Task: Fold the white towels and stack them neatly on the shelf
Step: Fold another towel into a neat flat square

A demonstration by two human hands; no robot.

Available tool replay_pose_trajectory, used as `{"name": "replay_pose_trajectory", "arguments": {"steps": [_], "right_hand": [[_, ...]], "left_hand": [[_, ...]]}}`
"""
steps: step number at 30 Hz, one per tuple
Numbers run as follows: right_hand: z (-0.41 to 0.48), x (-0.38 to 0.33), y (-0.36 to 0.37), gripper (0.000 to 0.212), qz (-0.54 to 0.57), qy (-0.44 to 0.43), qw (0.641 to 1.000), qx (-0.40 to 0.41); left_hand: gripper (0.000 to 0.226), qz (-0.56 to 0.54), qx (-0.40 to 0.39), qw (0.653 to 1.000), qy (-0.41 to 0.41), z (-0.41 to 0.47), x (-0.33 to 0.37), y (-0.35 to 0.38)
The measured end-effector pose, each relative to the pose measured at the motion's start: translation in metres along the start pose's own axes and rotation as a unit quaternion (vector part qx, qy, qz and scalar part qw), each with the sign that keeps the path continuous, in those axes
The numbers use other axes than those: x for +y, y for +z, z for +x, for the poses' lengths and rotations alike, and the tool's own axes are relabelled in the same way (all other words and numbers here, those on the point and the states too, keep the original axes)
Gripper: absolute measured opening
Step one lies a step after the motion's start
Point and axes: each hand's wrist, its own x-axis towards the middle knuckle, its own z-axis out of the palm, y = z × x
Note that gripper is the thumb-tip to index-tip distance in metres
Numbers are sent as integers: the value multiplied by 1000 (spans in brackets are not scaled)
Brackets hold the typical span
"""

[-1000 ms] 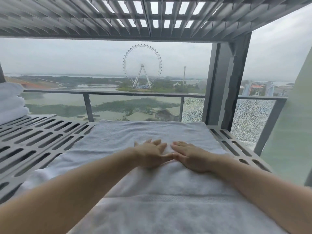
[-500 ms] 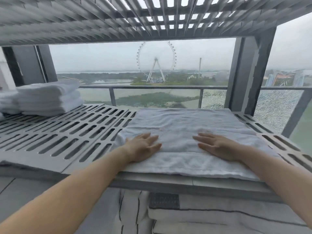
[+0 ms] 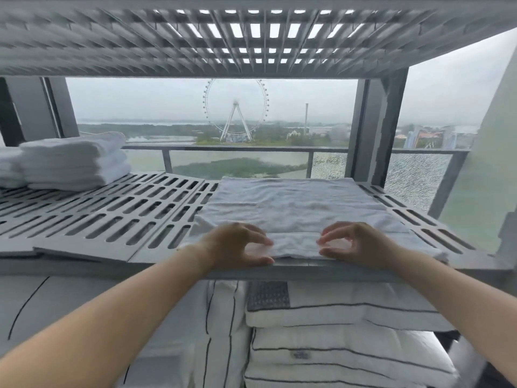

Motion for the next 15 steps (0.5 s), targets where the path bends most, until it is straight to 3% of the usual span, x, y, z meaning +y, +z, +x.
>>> {"name": "replay_pose_trajectory", "arguments": {"steps": [4,8,12,15], "right_hand": [[-10,0,-6,41,-23,32,999,-27],[-8,-3,-15,49,-45,87,991,-87],[-5,-8,-20,67,-82,129,979,-132],[-5,-13,-20,78,-99,149,966,-185]], "left_hand": [[46,115,-61,991,-24,-2,4,-14],[60,133,-139,978,-78,5,10,-23],[40,210,-80,967,-122,3,11,-20],[27,163,-16,974,-159,0,9,-22]]}}
